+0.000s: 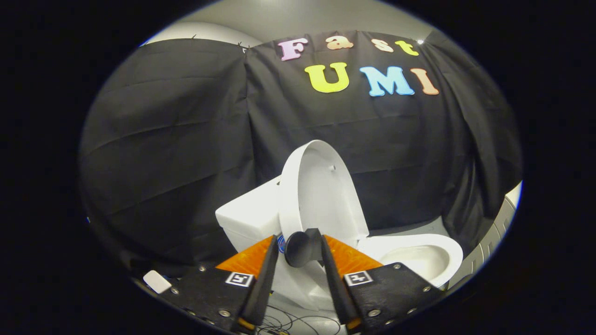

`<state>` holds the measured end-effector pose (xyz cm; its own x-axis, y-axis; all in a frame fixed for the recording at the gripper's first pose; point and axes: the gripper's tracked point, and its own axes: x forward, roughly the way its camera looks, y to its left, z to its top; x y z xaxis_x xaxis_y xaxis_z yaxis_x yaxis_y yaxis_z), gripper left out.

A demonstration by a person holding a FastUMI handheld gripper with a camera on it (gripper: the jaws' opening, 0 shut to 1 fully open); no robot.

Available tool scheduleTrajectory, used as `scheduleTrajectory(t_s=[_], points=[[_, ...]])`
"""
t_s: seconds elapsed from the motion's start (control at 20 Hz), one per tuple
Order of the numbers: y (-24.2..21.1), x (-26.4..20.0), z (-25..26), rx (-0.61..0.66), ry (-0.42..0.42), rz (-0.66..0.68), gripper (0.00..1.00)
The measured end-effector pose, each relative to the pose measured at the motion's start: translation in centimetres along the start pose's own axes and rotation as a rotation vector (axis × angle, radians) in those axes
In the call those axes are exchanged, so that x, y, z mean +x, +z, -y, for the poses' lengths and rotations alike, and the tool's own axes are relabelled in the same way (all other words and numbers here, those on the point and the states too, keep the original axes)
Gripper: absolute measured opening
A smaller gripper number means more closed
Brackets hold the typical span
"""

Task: Open the toilet lid.

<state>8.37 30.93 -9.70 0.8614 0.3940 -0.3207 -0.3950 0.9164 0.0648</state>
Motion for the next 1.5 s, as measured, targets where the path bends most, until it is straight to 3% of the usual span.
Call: scheduleTrajectory(t_s=[0.1, 0.15, 0.65, 1.05, 1.5], points=[[0.9, 0.0, 0.4, -0.015, -0.01, 0.019, 0.87], [1.3, -0.6, 0.8, -0.019, -0.013, 0.026, 0.94], [9.0, -8.3, 10.5, -0.042, -0.135, 0.206, 0.94], [9.7, -14.5, 17.6, -0.037, -0.229, 0.248, 0.94], [10.2, -21.2, 22.0, -0.14, -0.306, 0.324, 0.94]])
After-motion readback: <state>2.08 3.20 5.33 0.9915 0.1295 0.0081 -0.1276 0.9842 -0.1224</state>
